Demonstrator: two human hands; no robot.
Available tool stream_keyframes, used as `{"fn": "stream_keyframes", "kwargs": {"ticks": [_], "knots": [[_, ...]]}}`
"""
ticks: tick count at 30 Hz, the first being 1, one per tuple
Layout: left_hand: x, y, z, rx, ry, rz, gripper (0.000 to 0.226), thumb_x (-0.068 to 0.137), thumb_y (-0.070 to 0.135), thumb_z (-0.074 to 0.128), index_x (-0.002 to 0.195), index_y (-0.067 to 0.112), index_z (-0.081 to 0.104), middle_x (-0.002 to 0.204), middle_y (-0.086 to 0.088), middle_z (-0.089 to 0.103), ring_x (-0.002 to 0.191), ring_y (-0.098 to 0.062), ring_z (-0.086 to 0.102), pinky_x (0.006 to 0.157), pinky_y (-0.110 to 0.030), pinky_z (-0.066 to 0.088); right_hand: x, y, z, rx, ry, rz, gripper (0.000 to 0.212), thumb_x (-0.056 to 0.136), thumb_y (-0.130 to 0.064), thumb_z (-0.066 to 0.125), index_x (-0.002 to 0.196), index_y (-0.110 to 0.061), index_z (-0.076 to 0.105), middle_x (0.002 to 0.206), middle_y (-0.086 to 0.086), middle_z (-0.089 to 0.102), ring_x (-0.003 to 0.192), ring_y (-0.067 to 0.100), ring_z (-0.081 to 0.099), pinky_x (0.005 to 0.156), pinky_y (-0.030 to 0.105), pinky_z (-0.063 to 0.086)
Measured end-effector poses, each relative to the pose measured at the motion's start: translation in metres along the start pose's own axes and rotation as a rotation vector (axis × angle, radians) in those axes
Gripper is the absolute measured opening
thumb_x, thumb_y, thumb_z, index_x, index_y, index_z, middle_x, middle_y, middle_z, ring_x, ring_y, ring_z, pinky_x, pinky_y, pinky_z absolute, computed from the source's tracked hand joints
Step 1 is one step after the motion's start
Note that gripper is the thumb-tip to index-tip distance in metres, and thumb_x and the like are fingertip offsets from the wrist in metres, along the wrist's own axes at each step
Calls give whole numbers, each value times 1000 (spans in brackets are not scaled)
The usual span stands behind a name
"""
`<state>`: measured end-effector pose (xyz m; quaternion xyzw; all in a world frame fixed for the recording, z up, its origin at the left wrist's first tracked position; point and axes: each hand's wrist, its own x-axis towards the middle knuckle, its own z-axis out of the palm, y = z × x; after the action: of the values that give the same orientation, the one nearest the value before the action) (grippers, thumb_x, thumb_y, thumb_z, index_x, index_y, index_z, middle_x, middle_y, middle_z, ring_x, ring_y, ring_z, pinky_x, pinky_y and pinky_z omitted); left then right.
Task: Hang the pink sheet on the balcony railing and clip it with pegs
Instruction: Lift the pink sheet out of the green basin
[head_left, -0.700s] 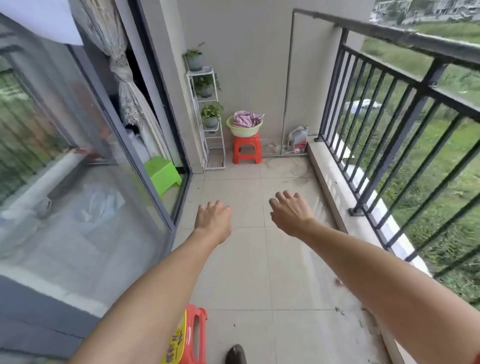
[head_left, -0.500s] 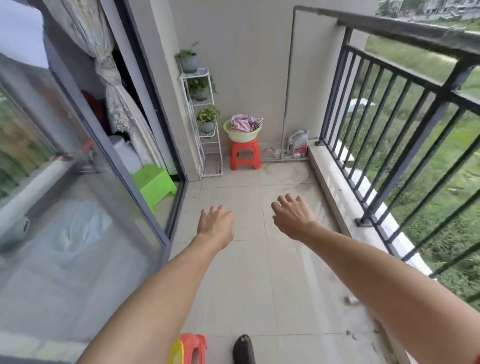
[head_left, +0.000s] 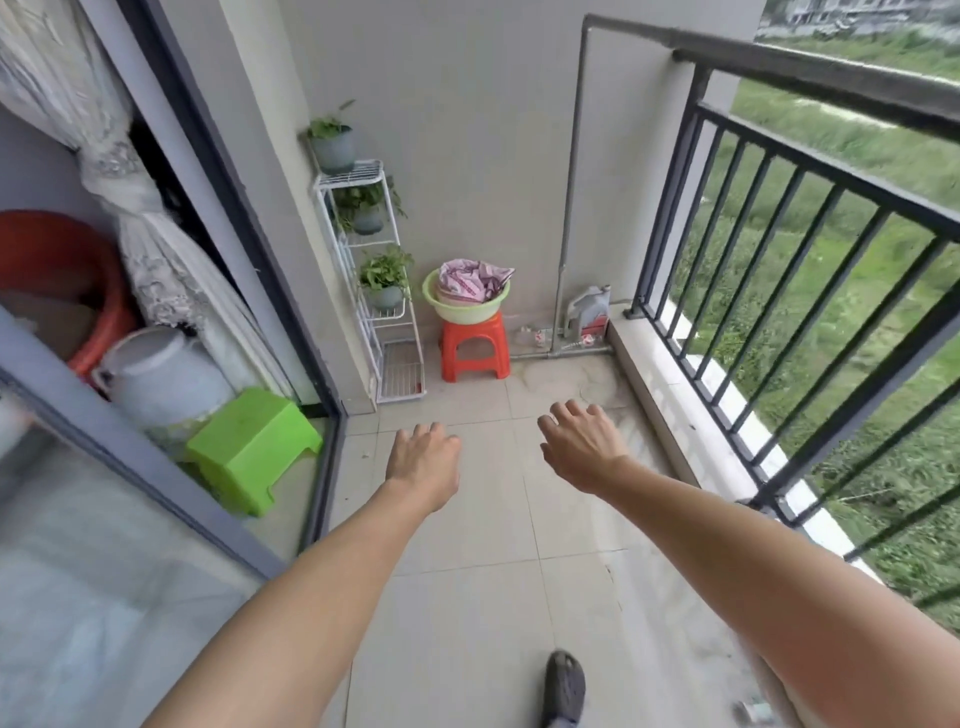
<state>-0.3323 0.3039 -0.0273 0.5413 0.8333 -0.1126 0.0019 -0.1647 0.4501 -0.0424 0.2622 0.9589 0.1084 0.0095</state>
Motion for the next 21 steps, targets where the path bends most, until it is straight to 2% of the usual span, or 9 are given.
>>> {"fn": "stream_keyframes", "kwargs": {"ticks": [7, 14, 21], "knots": [[170, -43, -1, -15, -17, -34, 27, 93, 22, 46, 117, 16, 59, 122, -6, 54, 119, -25, 47, 96, -40, 36, 177, 53, 42, 35, -7, -45, 30, 93, -32, 51, 114, -12, 58, 117, 12, 58, 108, 31, 55, 83, 42, 43], [313, -99, -18, -56, -27, -80, 26, 92, 23, 48, 115, 17, 61, 120, -5, 54, 116, -26, 49, 95, -40, 37, 338, 100, 51, 47, -28, -99, 32, 92, -32, 50, 118, -14, 57, 121, 10, 57, 112, 31, 52, 88, 44, 42], [463, -170, -2, -106, -20, -104, 23, 94, 21, 49, 113, 17, 60, 121, -6, 54, 118, -27, 48, 98, -42, 36, 498, 127, 80, 33, -39, -106, 33, 90, -32, 53, 117, -14, 59, 116, 10, 61, 108, 31, 56, 87, 45, 46]]}}
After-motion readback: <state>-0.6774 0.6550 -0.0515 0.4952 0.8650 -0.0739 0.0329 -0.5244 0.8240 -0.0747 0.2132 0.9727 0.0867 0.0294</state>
